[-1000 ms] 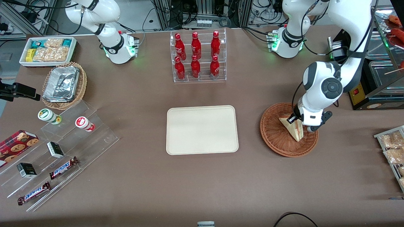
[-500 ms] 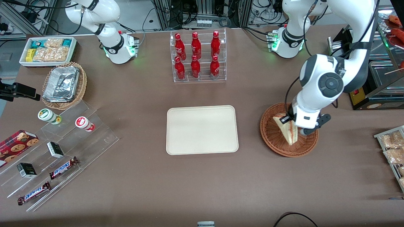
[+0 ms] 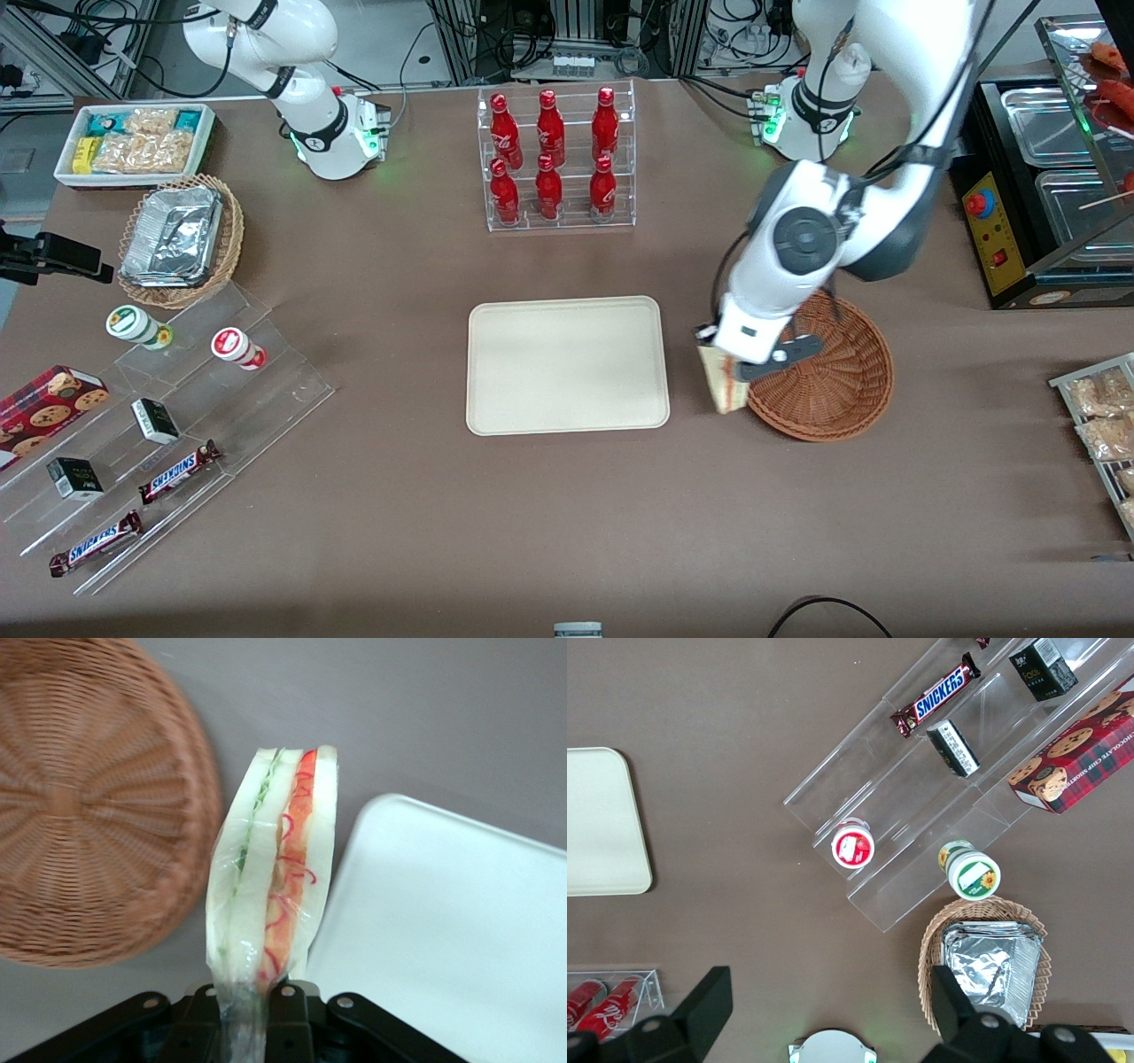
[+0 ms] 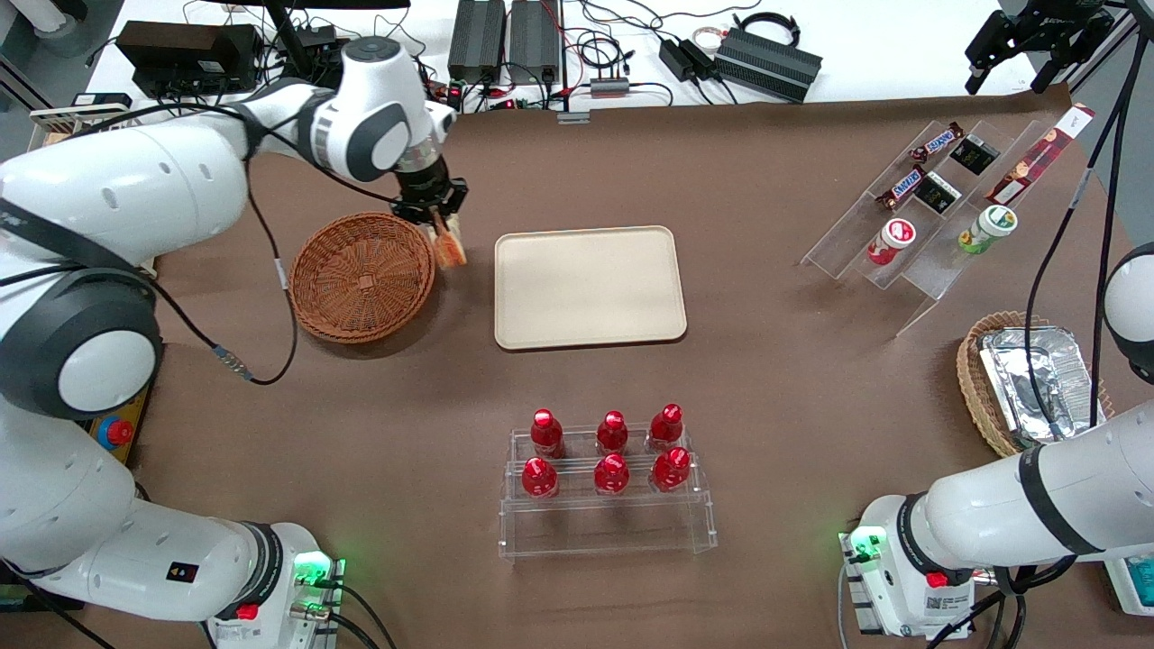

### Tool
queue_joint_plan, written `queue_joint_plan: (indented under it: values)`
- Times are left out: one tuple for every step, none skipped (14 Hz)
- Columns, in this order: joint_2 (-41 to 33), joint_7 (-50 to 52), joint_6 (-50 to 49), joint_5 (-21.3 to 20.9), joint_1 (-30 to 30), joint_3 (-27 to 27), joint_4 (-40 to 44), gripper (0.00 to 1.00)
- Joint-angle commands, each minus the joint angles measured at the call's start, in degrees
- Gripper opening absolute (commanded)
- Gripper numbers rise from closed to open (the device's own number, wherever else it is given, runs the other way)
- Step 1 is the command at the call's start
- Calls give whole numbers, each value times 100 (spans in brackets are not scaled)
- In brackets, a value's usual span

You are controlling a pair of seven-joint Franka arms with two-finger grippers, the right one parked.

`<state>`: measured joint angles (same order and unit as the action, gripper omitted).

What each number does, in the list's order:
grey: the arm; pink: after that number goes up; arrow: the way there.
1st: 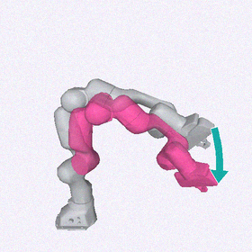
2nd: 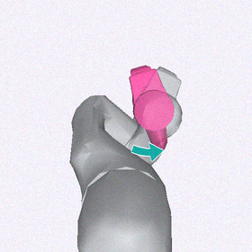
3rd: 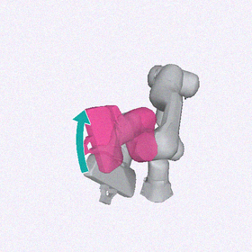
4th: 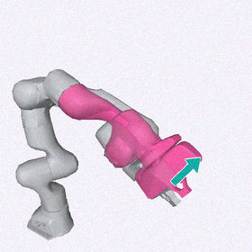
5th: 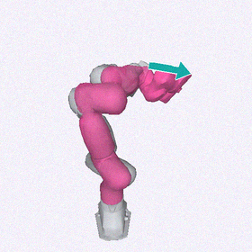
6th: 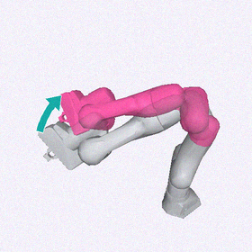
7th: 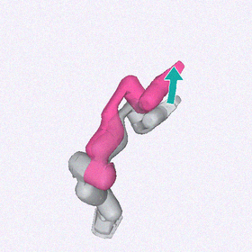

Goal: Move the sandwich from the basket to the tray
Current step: 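Lift the sandwich and carry it over the cream tray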

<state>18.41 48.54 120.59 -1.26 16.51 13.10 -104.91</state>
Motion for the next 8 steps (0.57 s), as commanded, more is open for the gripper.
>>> queue_joint_plan:
  values:
    - [583,68,-106,-41,510,-62,707,0]
    - [758,94,-97,-50,703,-62,865,0]
    - [908,208,-88,-59,879,-71,1023,0]
    - [1127,470,-88,-216,1089,-71,1242,0]
    - [1321,794,-97,-496,1257,-71,1427,0]
    - [1523,1189,-88,-725,1441,-62,1612,0]
    - [1690,1446,-88,-849,1591,-62,1762,0]
    - [1831,1622,-88,-911,1766,-71,1937,0]
